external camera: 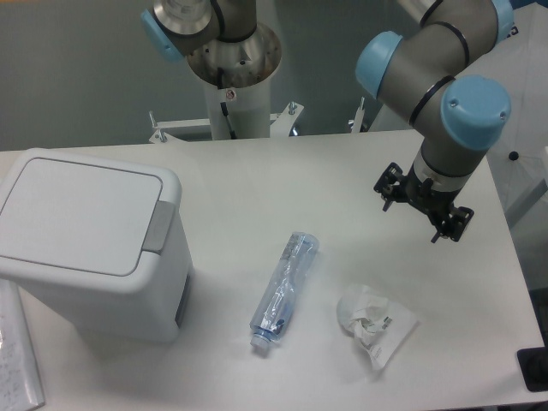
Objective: Open the trash can
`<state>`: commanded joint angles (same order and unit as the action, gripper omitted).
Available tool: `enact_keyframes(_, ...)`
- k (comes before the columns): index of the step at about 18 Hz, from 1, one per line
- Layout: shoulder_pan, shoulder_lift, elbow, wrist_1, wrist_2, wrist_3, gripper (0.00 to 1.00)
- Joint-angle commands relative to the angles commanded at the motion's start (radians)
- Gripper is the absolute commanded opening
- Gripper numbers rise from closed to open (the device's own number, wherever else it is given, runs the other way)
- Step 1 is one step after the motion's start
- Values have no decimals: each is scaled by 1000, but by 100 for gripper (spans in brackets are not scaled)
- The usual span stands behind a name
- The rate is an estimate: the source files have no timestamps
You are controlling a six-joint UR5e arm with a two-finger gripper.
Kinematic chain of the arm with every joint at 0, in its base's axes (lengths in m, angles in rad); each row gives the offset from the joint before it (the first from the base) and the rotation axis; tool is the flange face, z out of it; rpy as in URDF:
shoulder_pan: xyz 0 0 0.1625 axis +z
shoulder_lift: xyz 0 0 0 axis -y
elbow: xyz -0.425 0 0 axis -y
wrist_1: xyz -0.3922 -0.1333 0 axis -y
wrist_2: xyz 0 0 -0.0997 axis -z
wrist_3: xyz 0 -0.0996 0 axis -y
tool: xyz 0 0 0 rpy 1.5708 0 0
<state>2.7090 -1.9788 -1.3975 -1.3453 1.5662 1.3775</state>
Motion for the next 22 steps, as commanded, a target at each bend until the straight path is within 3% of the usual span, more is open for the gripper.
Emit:
enact_keyframes(6,-3,3,0,0,-6,0,100)
enact_keyframes(12,-26,51,-24,-2,-41,-5,100)
enact_keyframes(15,-37,106,-70,0,-72,-105,100)
enact_keyframes(22,-116,150,-81,0,-133,-279,100)
